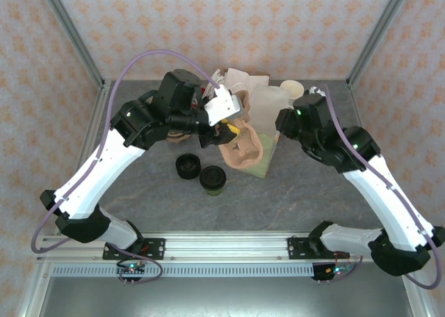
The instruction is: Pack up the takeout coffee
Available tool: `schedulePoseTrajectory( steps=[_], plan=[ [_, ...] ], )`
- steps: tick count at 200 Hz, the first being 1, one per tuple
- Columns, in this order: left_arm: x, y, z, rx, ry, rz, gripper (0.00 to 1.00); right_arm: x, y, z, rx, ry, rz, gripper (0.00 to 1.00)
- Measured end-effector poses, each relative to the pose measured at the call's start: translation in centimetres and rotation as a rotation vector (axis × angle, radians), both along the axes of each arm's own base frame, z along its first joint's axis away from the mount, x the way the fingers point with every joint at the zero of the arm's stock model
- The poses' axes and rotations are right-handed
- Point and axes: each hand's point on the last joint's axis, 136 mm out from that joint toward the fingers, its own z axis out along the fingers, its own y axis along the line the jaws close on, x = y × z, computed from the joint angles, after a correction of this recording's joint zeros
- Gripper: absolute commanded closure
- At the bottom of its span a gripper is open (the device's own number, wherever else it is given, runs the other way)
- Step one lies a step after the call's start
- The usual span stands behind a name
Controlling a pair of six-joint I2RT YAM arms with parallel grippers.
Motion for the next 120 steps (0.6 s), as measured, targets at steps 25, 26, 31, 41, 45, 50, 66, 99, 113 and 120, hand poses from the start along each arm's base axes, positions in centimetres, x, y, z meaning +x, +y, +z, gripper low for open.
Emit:
schedulePoseTrajectory(
  steps=[25,26,31,41,45,50,66,99,113,120],
  plan=[
    [-0.1,0.4,0.0,-0.007,0.011,0.005,0.65,1.4,0.6,-2.0,0.004,0.074,-0.006,0.51],
    [-0.1,0.4,0.0,-0.008,0.011,0.005,0.65,1.4,0.6,-2.0,0.004,0.077,-0.006,0.51],
    [-0.2,0.4,0.0,-0.009,0.011,0.004,0.65,1.7,0.7,-2.4,0.002,0.088,-0.007,0.51],
    [-0.2,0.5,0.1,-0.011,0.01,0.003,0.65,2.1,0.7,-3.0,-0.004,0.109,-0.012,0.5],
    [-0.3,0.5,0.2,-0.013,0.008,0.003,0.65,2.2,0.8,-3.2,-0.005,0.115,-0.013,0.5],
    [-0.3,0.6,0.2,-0.014,0.008,0.004,0.65,2.4,0.8,-3.5,-0.007,0.122,-0.016,0.5],
    [-0.3,0.8,0.4,-0.02,0.007,0.003,0.65,2.8,0.7,-4.0,-0.017,0.137,-0.022,0.5],
    [-0.4,1.1,0.7,-0.029,0.007,0.003,0.65,3.4,0.8,-3.8,-0.035,0.138,-0.033,0.49],
    [-0.5,1.2,0.6,-0.028,0.009,0.004,0.65,3.6,0.7,-3.7,-0.046,0.132,-0.038,0.49],
    [-0.5,1.2,0.5,-0.027,0.011,0.004,0.65,3.7,0.6,-3.6,-0.053,0.132,-0.041,0.49]
  ],
)
